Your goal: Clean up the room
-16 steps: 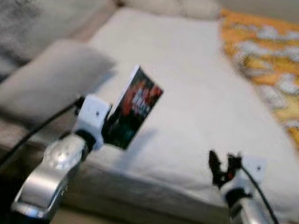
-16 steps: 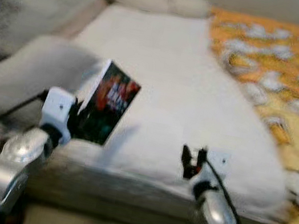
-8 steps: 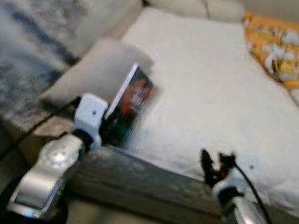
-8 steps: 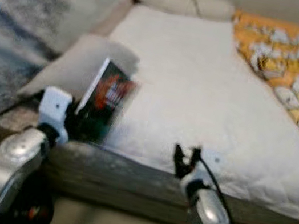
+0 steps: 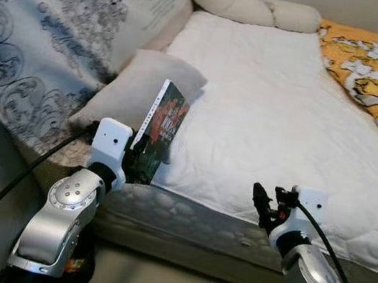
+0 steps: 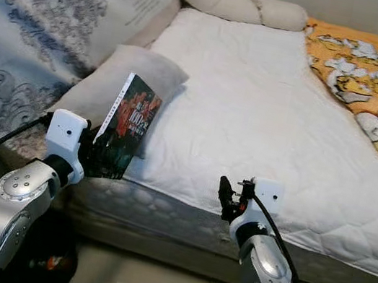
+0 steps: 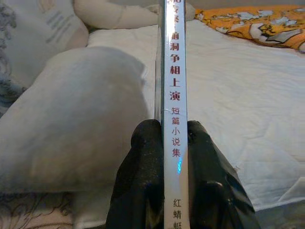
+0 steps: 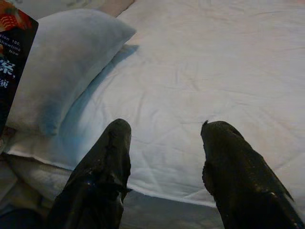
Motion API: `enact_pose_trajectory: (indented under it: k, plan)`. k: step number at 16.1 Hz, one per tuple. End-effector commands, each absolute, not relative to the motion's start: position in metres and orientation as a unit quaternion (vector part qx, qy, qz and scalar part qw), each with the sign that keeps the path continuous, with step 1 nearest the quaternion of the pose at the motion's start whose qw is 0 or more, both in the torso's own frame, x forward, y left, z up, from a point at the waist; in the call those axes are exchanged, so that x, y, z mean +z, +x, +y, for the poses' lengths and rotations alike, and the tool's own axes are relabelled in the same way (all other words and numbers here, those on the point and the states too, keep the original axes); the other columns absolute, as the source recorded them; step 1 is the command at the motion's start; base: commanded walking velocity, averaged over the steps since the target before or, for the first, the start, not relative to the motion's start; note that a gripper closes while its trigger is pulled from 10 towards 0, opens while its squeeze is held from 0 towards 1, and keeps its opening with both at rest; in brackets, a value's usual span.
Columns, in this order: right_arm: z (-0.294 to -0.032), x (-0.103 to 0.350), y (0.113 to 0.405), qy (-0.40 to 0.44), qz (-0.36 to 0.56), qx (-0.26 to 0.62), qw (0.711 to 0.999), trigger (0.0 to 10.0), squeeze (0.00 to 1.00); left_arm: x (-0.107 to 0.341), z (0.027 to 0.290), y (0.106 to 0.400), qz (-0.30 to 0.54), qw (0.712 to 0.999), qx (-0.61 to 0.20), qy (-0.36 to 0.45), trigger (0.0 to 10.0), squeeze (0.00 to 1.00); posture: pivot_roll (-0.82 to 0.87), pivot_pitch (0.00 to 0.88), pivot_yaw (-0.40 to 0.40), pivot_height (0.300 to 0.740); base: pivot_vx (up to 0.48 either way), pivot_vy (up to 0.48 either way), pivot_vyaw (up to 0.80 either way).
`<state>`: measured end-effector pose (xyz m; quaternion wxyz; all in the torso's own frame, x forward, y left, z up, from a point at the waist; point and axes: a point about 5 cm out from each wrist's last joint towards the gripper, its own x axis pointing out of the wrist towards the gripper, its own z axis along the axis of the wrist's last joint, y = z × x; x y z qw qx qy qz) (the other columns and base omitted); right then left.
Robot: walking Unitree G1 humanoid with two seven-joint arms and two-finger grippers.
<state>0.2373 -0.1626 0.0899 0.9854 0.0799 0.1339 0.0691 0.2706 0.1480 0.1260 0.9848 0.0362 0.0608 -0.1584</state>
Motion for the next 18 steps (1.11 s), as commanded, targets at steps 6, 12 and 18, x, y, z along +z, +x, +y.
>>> enact_pose_trajectory:
  k: [6,12,18]
  plan:
    - [-0.1629,0.0931,0.2428,0.084,0.130,0.078,0.985,10.0,0.00,0.1404,0.1483,0.2743,0.030,0.985,-0.168,0.031,10.0,0.00,0.00,0.000,0.029,0.740,0.344,0.000,0.00]
    - [-0.1621,0.0931,0.2431,0.084,0.132,0.082,0.984,10.0,0.00,0.1399,0.1469,0.2742,0.031,0.984,-0.175,0.028,10.0,0.00,0.00,0.000,0.027,0.740,0.361,0.000,-0.19]
    - [-0.1617,0.0934,0.2437,0.079,0.129,0.088,0.985,10.0,0.00,0.1391,0.1476,0.2742,0.032,0.983,-0.176,0.030,10.0,0.00,-0.01,0.000,0.028,0.740,0.363,0.000,-0.09]
